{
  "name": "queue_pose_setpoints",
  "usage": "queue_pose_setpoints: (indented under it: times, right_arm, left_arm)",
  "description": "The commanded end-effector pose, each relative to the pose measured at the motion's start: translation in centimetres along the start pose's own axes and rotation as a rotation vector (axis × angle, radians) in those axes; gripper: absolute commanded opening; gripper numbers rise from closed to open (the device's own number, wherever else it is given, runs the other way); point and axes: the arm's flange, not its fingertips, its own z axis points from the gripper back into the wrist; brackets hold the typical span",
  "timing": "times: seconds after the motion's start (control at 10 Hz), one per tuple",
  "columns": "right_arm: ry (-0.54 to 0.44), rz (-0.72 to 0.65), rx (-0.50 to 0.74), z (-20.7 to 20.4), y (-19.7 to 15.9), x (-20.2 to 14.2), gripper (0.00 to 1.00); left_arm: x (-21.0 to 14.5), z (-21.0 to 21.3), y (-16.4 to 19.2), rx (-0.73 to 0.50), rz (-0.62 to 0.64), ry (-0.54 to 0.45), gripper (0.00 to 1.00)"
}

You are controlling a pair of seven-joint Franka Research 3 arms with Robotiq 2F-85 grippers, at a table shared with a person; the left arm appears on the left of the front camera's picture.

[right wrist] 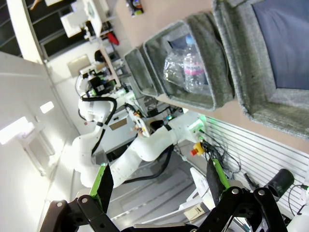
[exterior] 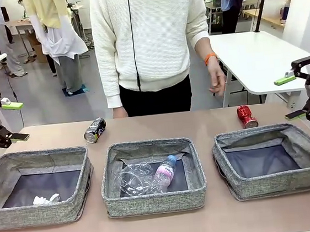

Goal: Sort the waste into the appropriate baskets.
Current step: Pick up the waste item pointed out by the person.

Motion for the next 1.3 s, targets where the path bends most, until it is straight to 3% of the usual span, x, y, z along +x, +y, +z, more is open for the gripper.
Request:
queue_pose_setpoints:
  times: [0.0,0.9,1.0,1.2]
  right_arm:
    - [0.008,-0.012,-0.004,0.2,0.3,-0.1,1.00]
    - [0.000,0.000,0.000,0.0,0.0,0.0,1.00]
    - [-0.218,-0.118,-0.328,-3.2,2.1,2.7,1.00]
    - [-0.612,-0.188,-0.727,-7.3,4.8,9.5,1.00]
  left_arm:
    - [0.0,0.0,-0.2,0.007,-0.001,-0.003,1.00]
    - [0.0,0.0,-0.2,0.007,-0.001,-0.003,1.00]
    - [0.0,0.0,-0.2,0.007,-0.001,-0.003,1.00]
    - [0.0,0.0,-0.2,0.007,-0.001,-0.003,1.00]
